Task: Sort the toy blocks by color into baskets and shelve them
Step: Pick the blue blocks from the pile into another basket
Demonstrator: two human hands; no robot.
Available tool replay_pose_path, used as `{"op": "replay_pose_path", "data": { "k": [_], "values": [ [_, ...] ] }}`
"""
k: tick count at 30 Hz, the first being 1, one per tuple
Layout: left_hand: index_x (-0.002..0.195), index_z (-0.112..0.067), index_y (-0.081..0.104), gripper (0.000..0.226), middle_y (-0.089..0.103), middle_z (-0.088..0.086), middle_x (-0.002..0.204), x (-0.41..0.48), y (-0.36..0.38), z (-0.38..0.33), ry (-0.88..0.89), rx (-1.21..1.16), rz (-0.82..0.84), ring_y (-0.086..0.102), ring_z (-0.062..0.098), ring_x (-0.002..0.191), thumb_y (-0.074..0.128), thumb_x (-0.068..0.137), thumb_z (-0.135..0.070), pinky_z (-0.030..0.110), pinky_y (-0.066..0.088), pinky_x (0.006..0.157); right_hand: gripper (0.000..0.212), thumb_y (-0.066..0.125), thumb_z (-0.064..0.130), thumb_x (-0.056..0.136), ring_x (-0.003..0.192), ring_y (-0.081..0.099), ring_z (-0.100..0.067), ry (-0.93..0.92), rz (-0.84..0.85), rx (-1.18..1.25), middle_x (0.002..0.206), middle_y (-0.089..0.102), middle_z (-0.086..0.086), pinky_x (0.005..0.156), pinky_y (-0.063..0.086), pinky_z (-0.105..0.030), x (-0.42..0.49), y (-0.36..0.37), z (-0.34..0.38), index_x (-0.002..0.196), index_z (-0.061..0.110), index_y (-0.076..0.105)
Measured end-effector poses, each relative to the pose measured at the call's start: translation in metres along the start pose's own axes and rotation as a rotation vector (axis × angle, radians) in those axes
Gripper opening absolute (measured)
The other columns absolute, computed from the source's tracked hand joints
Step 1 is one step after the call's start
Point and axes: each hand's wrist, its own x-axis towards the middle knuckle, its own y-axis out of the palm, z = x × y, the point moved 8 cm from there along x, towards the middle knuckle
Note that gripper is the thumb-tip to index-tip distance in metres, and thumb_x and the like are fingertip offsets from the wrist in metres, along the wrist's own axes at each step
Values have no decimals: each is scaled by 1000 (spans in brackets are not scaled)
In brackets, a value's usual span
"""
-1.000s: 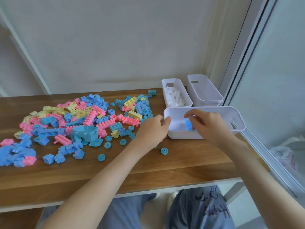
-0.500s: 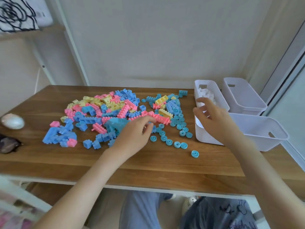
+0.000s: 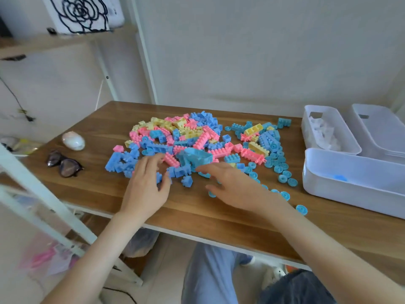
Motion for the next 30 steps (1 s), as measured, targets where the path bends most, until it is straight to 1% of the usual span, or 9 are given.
{"op": "replay_pose_path", "data": {
  "k": [3,5,8,12,16,20,24,27,30],
  "values": [
    [142,-16,27,70,51,4,128,-8,11,6,38,24,125,51,15,110,66,84,-26,30,43,90,48,48,21,96,122,46,-13,-60,-53,23,141,44,2,97,37,-24,19,10,21,142,28,34],
    [143,-19,24,76,46,4,136,-8,17,7,46,123,166,45,22,120,66,82,-34,38,38,99,56,51,27,95,130,40,-15,-68,-60,13,148,36,2,103,36,-29,33,18,27,145,28,26],
    [144,-17,26,75,47,5,132,-3,23,7,19,180,196,39,24,120,65,82,-33,43,31,103,66,49,38,94,134,32,-21,-56,-3,-138,150,28,-1,106,37,-38,46,34,28,149,26,15],
    [142,-12,29,67,52,7,125,0,26,5,58,155,188,42,23,113,62,85,-24,37,39,96,51,40,35,98,122,39,-27,-56,23,-334,139,35,-5,98,41,-39,54,44,26,144,20,26],
    [140,-14,31,62,52,6,125,1,30,3,101,67,188,44,21,113,62,87,-18,39,43,97,44,44,25,97,111,49,-22,-67,47,-201,126,44,-3,90,47,-37,50,42,25,140,20,33],
    [139,-18,26,71,45,10,132,4,31,0,126,-36,133,52,24,112,70,83,-14,36,48,94,42,49,21,94,93,57,-20,-13,66,-119,119,44,1,77,52,-36,38,33,18,134,23,38],
    [123,-3,42,68,51,18,117,8,27,3,39,157,3,54,34,106,81,71,-24,44,46,84,32,51,17,91,84,55,-18,18,67,-78,114,46,-1,66,46,-30,30,30,10,122,19,41],
    [120,-10,52,58,58,9,111,10,31,5,0,331,46,53,30,102,73,75,-40,39,35,79,24,48,19,93,85,55,-19,38,99,-108,109,43,-2,68,46,-32,29,32,7,117,16,47],
    [112,-21,60,35,60,-1,104,11,35,2,58,371,78,52,24,100,65,83,-41,32,20,76,20,45,19,94,80,52,-18,57,92,-114,106,41,-1,72,49,-37,29,32,5,113,14,51]
  ]
}}
